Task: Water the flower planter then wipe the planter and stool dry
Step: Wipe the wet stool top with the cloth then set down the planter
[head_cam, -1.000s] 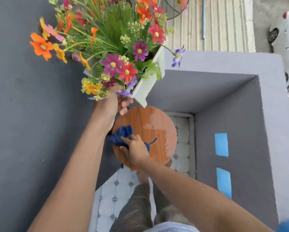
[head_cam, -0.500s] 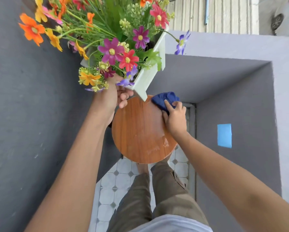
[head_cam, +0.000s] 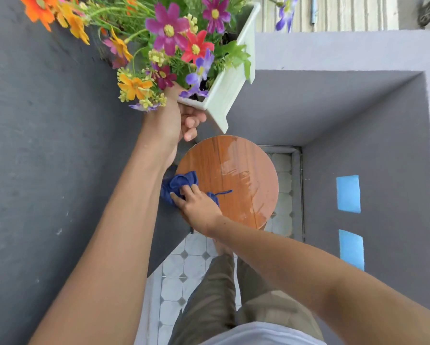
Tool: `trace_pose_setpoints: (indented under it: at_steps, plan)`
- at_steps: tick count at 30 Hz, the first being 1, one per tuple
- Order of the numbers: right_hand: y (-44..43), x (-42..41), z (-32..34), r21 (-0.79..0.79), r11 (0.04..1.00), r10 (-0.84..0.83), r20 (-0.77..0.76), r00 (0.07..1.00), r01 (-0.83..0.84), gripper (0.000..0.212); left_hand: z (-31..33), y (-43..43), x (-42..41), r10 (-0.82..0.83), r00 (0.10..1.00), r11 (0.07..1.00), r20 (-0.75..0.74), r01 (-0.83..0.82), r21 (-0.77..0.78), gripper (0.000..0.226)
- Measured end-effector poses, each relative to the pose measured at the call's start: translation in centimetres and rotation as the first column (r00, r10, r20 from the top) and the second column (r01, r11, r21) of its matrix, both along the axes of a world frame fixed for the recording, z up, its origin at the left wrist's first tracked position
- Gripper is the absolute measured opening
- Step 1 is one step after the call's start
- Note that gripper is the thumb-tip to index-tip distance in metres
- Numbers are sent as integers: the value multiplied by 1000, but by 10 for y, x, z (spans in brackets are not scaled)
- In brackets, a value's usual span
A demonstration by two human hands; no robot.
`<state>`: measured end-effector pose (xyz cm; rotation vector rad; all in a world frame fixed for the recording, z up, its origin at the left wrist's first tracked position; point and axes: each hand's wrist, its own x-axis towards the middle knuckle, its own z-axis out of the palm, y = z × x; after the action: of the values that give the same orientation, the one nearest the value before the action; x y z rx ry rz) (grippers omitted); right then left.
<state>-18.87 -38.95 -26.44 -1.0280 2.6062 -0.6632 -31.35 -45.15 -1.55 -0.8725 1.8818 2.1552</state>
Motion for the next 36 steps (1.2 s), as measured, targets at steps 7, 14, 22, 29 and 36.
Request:
trace_pose_setpoints:
  at_steps: [7, 14, 22, 29, 36]
  plan:
    - [60, -100, 2, 31, 916, -400, -10, 916, 400, 48, 3, -4, -1, -11, 1000, 1000, -26, 10, -9, 38]
    - [60, -116, 3, 77, 724, -683, -58, 728, 686, 35, 0, -7, 8, -19, 1000, 1000, -12, 19, -23, 38]
    - [-17, 23, -2, -33, 983, -179, -19, 984, 178, 57, -9, -5, 15, -35, 999, 999, 5, 36, -39, 39]
    - [89, 23, -6, 9, 911, -411, -78, 908, 413, 51, -14, 1, 29, -58, 998, 998, 33, 58, -20, 41]
    - [160, -34, -14, 59, 599, -793, -99, 601, 799, 46, -11, 8, 43, -57, 998, 998, 20, 57, 1, 38]
